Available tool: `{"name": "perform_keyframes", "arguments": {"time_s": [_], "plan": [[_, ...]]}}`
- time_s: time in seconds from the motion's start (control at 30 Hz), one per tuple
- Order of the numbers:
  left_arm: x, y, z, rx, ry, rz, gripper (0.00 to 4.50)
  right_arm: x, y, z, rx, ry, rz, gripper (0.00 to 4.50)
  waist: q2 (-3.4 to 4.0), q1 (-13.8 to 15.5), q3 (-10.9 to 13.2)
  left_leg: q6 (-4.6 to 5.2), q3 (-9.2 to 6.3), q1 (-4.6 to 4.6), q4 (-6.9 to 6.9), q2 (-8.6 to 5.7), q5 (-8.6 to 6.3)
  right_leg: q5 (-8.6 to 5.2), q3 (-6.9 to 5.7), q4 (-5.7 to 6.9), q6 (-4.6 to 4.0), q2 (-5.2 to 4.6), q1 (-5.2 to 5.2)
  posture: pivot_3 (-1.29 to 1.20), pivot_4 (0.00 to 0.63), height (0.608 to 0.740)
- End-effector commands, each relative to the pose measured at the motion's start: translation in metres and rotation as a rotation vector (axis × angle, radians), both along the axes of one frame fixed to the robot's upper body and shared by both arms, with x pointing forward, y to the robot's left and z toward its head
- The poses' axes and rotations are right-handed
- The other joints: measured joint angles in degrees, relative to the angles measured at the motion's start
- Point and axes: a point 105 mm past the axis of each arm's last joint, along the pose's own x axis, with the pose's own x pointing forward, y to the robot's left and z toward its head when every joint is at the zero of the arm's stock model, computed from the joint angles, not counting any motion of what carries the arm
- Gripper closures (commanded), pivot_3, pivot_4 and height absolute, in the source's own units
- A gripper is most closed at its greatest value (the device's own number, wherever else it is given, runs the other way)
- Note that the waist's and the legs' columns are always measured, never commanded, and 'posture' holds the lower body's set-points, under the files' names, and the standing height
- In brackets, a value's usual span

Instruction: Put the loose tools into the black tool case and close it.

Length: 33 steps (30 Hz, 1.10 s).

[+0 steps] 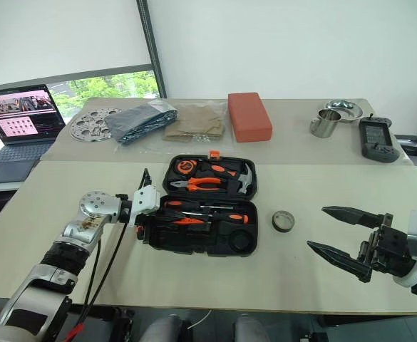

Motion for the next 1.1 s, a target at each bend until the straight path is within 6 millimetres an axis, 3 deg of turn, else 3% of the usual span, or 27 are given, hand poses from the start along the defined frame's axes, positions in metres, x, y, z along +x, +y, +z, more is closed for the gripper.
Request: {"name": "perform_keyframes", "arguments": {"time_s": [0.03, 0.23, 0.37, 0.47, 0.67, 0.83, 1.1], "plan": [[0.0, 0.005, -0.009, 0.03, 0.013, 0.024, 4.49, -0.003, 0.001, 0.011, -0.018, -0.055, 0.01, 0.38, 0.01, 0.0, 0.0, 0.0, 0.0, 0.0, 0.0, 0.0, 0.0, 0.0, 0.0, 0.0, 0.0, 0.0, 0.0, 0.0, 0.15, 0.74], [0.0, 0.003, 0.026, -0.139, -0.028, 0.058, 4.49, -0.002, 0.001, 0.01, -0.017, -0.051, 0.015, 0.38, -0.01, -0.1, 0.0, 0.0, 0.0, -0.01, 0.01, 0.02, 0.0, 0.0, 0.0, 0.0, 0.0, 0.0, -0.1, 0.0, 0.15, 0.74], [-0.004, 0.012, 0.055, -0.252, -0.013, 0.129, 4.49, 0.0, 0.002, 0.009, -0.009, -0.044, 0.03, 0.38, -0.02, 0.0, 0.0, 0.0, -0.08, -0.03, 0.03, 0.04, 0.0, 0.0, -0.05, -0.02, 0.0, -0.01, -0.25, 0.0, 0.15, 0.74], [-0.014, 0.016, 0.065, -0.272, 0.014, 0.133, 3.91, 0.004, 0.004, 0.007, -0.008, -0.042, 0.038, 0.38, -0.02, -0.1, 0.0, 0.0, -0.09, -0.03, 0.02, 0.05, -0.01, 0.0, -0.05, -0.03, 0.0, -0.01, -0.25, 0.0, 0.15, 0.74], [-0.025, 0.038, 0.079, -0.255, 0.044, 0.175, 1.76, 0.01, 0.004, 0.006, -0.01, -0.037, 0.063, 0.38, 0.0, -0.1, 0.1, 0.0, -0.1, 0.06, 0.01, 0.05, 0.0, 0.0, -0.05, -0.02, 0.0, -0.02, -0.22, 0.0, 0.15, 0.74], [-0.013, 0.071, 0.077, -0.239, 0.024, 0.398, 0.03, 0.015, 0.008, 0.007, -0.005, -0.041, 0.085, 0.38, 0.01, 0.0, 0.1, 0.0, -0.1, 0.06, 0.0, 0.04, -0.01, 0.0, -0.05, -0.05, -0.01, -0.04, -0.23, 0.0, 0.15, 0.74], [-0.001, 0.089, 0.056, -0.273, -0.006, 0.898, 0.03, 0.015, 0.011, 0.007, 0.003, -0.039, 0.102, 0.38, -0.05, 0.2, 0.1, 0.01, -0.15, 0.02, -0.04, 0.03, -0.02, 0.0, -0.07, -0.09, 0.04, -0.24, -0.22, 0.0, 0.15, 0.74]]}}
